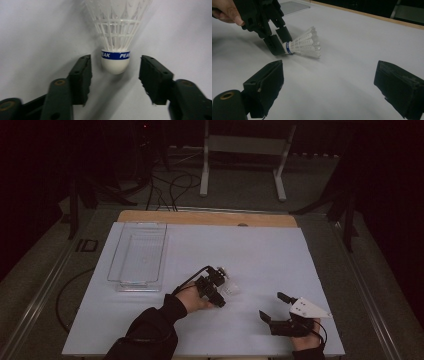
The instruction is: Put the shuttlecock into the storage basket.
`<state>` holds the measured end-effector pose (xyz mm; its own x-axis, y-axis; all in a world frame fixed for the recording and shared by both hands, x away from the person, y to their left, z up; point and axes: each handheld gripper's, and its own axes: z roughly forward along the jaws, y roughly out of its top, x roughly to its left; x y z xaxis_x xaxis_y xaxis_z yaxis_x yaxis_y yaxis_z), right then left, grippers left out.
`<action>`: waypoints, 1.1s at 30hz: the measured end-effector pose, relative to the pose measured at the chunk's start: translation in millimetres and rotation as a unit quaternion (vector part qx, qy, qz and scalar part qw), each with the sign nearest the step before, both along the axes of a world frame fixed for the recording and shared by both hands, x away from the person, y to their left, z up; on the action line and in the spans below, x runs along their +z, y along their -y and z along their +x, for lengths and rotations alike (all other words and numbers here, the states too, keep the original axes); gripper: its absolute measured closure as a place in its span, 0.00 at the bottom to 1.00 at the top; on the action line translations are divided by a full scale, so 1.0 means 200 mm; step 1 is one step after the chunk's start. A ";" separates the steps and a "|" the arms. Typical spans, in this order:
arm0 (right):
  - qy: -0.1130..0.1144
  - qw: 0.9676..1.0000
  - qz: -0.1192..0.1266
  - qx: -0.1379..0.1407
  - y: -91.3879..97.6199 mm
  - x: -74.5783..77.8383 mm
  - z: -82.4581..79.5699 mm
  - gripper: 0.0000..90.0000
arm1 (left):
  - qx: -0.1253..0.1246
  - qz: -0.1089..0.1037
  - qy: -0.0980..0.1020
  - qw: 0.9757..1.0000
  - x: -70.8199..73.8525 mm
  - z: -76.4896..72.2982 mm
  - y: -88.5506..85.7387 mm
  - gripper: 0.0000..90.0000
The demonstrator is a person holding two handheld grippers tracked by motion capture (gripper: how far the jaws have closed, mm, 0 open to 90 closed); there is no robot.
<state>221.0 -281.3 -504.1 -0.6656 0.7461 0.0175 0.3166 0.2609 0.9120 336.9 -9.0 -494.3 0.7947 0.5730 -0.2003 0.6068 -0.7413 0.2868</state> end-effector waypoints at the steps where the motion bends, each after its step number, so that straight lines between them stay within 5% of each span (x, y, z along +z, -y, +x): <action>1: 0.000 1.000 0.000 0.000 0.00 0.00 0.00 0.10 | -0.002 0.000 -0.001 1.000 0.00 0.00 0.00 0.56; 10: -0.002 1.000 -0.001 -0.001 0.00 0.00 0.00 0.10 | -0.007 0.006 0.006 1.000 -0.01 0.01 0.02 0.60; 16: -0.003 1.000 -0.001 -0.001 0.00 0.00 0.00 0.10 | -0.014 0.015 0.012 1.000 -0.01 0.01 0.02 0.72; 33: -0.003 1.000 -0.001 -0.001 0.00 0.00 0.00 0.10 | -0.048 0.026 0.004 0.999 0.00 -0.01 0.03 0.74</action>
<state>221.5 -281.4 -504.6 -0.6643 0.7472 0.0200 0.3227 0.2625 0.9094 335.9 -15.9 -493.7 0.8475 0.5044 -0.1654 0.5307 -0.8095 0.2509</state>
